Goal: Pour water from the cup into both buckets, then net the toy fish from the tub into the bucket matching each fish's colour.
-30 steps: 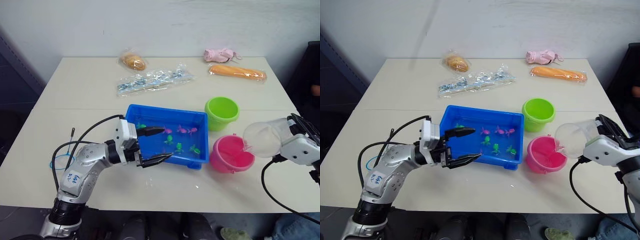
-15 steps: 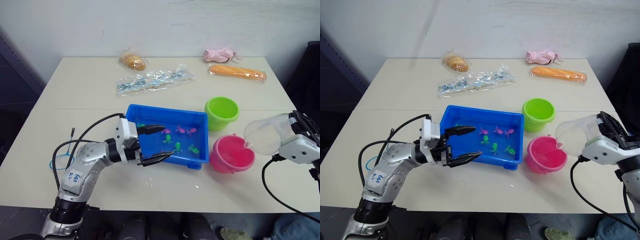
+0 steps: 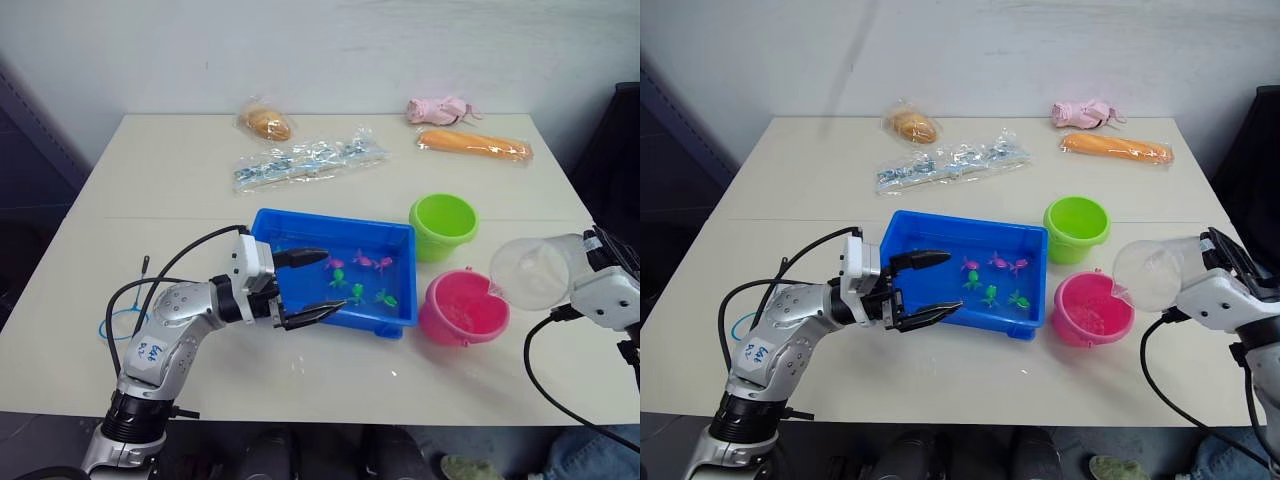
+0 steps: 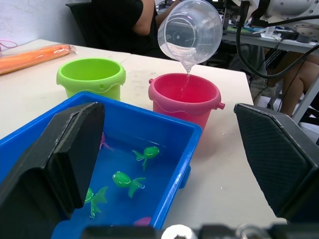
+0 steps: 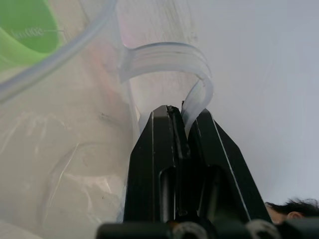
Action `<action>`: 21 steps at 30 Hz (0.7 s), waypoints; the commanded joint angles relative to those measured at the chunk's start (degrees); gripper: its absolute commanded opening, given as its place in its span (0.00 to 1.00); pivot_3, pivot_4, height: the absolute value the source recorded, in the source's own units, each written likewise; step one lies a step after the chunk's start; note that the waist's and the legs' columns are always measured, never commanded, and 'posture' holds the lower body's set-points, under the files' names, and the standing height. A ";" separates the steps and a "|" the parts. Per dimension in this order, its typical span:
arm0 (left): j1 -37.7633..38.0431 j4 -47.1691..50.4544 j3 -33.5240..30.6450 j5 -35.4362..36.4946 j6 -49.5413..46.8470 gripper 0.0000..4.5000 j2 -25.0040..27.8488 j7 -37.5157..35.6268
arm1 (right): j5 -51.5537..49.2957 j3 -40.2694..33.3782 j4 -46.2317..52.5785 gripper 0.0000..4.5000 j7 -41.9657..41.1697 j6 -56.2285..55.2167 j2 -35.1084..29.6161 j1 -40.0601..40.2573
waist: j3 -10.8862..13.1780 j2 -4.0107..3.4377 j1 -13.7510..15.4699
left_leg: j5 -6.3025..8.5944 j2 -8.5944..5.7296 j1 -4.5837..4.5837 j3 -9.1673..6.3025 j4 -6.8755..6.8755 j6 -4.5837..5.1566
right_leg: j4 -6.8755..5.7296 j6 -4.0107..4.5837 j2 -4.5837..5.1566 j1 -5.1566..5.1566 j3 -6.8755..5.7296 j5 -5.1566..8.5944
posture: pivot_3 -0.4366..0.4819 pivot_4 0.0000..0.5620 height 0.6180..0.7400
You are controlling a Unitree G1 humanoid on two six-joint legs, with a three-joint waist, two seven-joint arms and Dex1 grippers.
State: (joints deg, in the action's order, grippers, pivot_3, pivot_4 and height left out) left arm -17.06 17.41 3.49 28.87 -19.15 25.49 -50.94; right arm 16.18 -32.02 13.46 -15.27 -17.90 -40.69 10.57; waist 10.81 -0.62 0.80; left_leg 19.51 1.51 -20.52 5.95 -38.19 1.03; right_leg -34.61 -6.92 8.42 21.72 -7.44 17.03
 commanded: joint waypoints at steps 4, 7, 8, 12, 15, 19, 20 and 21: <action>-0.62 0.51 -0.28 0.05 1.29 1.00 0.28 -0.58 | -20.30 -3.30 3.67 0.01 -4.44 12.22 5.03 -1.51 | 0.00 0.00 0.04 | 0.00 0.01 0.00 -0.05 -0.01 0.00 | -0.02 0.00 0.00 -0.03 -0.05 0.00 | 0.48 0.27 1.00; -0.88 0.30 -0.69 0.29 1.24 1.00 0.32 -0.44 | -25.93 -4.95 4.67 0.01 -3.91 19.05 5.64 -4.23 | 0.00 0.00 0.00 | 0.01 -0.01 0.00 -0.04 -0.05 0.03 | -0.06 0.00 0.02 -0.05 -0.02 0.00 | 0.48 0.27 1.00; -1.04 0.24 -1.04 0.57 1.10 1.00 0.18 -0.13 | -26.88 -5.31 4.59 0.01 -3.48 21.09 5.18 -5.53 | 0.00 0.00 0.00 | 0.01 -0.02 0.01 -0.03 -0.05 0.03 | -0.07 0.00 0.03 -0.04 -0.01 0.00 | 0.48 0.27 1.00; -2.11 -0.16 -2.74 2.33 -1.04 1.00 -0.52 2.00 | -29.93 -4.81 2.57 0.01 -3.17 30.94 2.35 -11.47 | 0.00 0.00 -0.26 | 0.01 0.00 0.01 -0.04 -0.05 0.04 | -0.09 0.00 0.03 -0.04 -0.01 0.00 | 0.48 0.27 1.00; -3.45 -0.89 -3.80 2.88 -2.06 1.00 -0.92 3.23 | -29.78 -2.56 -0.83 0.01 -3.71 34.97 -0.78 -16.92 | 0.00 0.01 -0.27 | 0.01 0.01 0.00 -0.06 -0.04 0.04 | -0.08 0.00 0.02 -0.03 -0.05 0.00 | 0.48 0.27 1.00; -5.43 -2.20 -5.19 2.36 -1.58 1.00 -1.72 5.20 | -28.20 0.82 -5.77 0.01 -3.45 36.00 -3.12 -24.11 | 0.00 0.01 -0.52 | 0.00 -0.03 0.00 -0.01 -0.06 0.07 | -0.09 -0.01 0.04 -0.03 -0.01 -0.01 | 0.48 0.27 1.00; -6.07 -2.89 -5.52 1.62 -0.91 1.00 -1.90 5.95 | -27.40 2.43 -7.28 0.01 -2.82 37.78 -3.67 -26.17 | 0.01 0.02 -0.65 | 0.00 -0.01 0.00 -0.02 -0.05 0.07 | -0.08 -0.01 0.03 -0.03 -0.03 -0.01 | 0.48 0.27 1.00; -6.53 -3.38 -5.75 1.09 -0.50 1.00 -2.04 6.52 | -25.55 4.00 -8.34 0.01 -1.20 40.35 -4.45 -27.68 | 0.01 0.02 -0.69 | 0.00 0.00 -0.01 -0.03 -0.04 0.07 | -0.06 -0.01 0.02 -0.03 -0.05 -0.01 | 0.48 0.27 1.00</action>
State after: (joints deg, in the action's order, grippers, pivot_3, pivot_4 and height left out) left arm -21.85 14.36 -0.67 30.34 -21.29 23.90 -46.06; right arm -12.10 -30.16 6.67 -19.01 18.85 -42.69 -13.84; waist 10.82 -0.60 0.11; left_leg 19.51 1.50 -20.54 5.92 -38.24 1.10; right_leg -34.68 -6.94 8.45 21.70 -7.50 17.02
